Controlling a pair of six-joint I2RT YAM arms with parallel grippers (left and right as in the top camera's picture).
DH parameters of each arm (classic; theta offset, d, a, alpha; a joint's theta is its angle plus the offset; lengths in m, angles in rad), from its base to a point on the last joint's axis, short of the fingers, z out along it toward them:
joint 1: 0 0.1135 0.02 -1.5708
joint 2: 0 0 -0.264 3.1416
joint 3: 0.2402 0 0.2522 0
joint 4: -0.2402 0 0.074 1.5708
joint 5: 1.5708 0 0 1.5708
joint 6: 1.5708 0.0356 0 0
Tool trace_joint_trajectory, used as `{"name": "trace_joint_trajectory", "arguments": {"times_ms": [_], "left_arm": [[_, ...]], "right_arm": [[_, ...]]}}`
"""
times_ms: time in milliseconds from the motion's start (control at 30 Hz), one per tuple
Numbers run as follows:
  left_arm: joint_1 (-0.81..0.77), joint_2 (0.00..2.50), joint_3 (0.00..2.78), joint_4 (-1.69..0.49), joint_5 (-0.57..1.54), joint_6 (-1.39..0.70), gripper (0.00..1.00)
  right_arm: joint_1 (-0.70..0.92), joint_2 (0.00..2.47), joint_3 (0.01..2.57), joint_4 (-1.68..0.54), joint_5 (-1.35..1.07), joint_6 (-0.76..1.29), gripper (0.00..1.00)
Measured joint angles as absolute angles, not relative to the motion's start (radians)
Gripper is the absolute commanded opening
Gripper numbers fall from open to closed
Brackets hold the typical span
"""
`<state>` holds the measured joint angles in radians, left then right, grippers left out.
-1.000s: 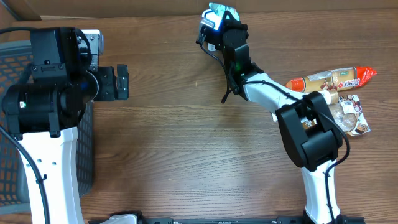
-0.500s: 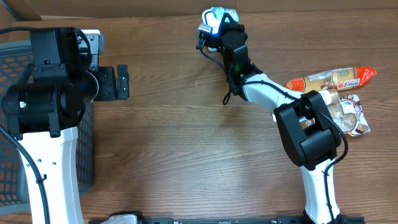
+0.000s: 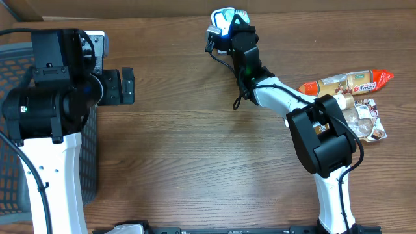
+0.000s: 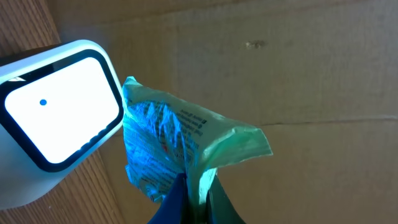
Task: Scan the item barcode
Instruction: 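Hold the mint-green packet in front of the white scanner, then carry the packet to the right-side pile and release it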
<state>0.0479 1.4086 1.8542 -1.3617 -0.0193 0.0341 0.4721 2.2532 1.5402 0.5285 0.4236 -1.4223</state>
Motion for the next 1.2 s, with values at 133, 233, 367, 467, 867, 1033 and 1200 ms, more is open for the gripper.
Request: {"name": "trace_joint_trajectory", "arguments": {"times_ms": [133,233,367,467,867,1033,1200], "left_arm": [[0.048,1.409,1.854,-1.361,-0.019,0.034,1.00],[0.048,1.409,1.854,-1.361,-0.019,0.034,1.00],[0.048,1.409,1.854,-1.361,-0.019,0.034,1.00],[0.048,1.409,1.854,-1.361,-0.019,0.034,1.00],[0.048,1.409,1.854,-1.362,-0.019,0.034,0.99],[0.048,1.409,1.854,-1.362,-0.019,0.034,0.99],[0.048,1.409,1.854,-1.362,-0.019,0.034,0.99]], "right_arm": [[0.479,2.253,1.540,0.530,0.439,-1.409,0.04],[0.493,2.235,1.540,0.473,0.453,-1.356,0.04],[0.527,2.130,1.540,0.242,0.448,-1.213,0.04],[0.551,1.998,1.539,0.074,0.417,-1.038,0.04],[0.373,1.409,1.561,-0.729,-0.112,-0.133,0.04],[0.133,1.368,1.564,-1.015,-0.265,0.082,0.04],[-0.108,1.403,1.546,-1.145,-0.292,0.163,0.04]]}}
